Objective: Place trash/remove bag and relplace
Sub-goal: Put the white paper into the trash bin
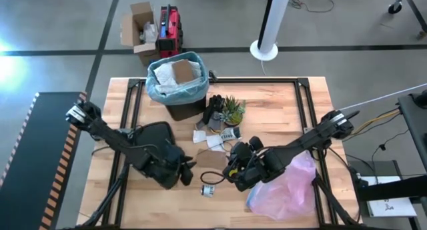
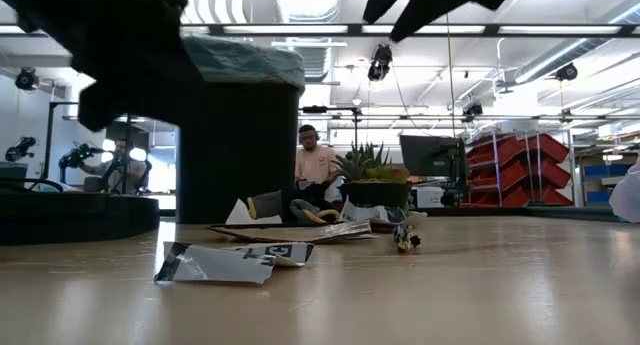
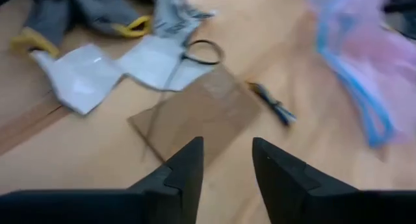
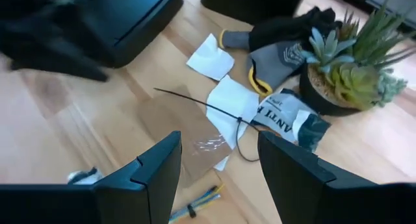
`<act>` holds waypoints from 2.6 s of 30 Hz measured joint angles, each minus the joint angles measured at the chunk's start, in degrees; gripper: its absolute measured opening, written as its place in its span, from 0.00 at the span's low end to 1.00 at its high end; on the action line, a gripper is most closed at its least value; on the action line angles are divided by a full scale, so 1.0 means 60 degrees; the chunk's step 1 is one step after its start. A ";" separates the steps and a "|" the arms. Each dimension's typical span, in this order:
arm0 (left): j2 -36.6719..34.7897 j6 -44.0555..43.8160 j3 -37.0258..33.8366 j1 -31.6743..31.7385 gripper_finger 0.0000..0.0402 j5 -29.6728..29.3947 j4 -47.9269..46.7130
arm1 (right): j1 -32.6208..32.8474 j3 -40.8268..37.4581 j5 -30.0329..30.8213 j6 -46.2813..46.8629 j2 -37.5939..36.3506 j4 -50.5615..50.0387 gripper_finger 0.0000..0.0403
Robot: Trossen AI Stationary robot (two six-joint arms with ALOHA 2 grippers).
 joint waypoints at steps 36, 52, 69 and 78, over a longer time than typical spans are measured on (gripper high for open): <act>0.2217 -0.0091 -0.0254 0.4284 0.43 0.1233 0.0067 | 0.0727 -0.0036 0.1703 -0.0215 -0.3162 -0.4263 0.47; 0.2298 0.0971 -0.0262 0.4294 0.28 0.0900 0.0647 | 0.0727 -0.0036 0.1629 0.0454 -0.3162 -0.3626 0.47; 0.1595 0.1211 0.0674 0.3888 0.00 0.2060 -0.0885 | 0.0730 -0.0036 0.1385 0.0447 -0.3162 -0.3330 0.47; 0.0393 0.2286 0.2742 0.2907 0.00 0.0738 -0.2999 | 0.0726 -0.0051 0.1459 -0.0022 -0.3162 -0.3327 0.47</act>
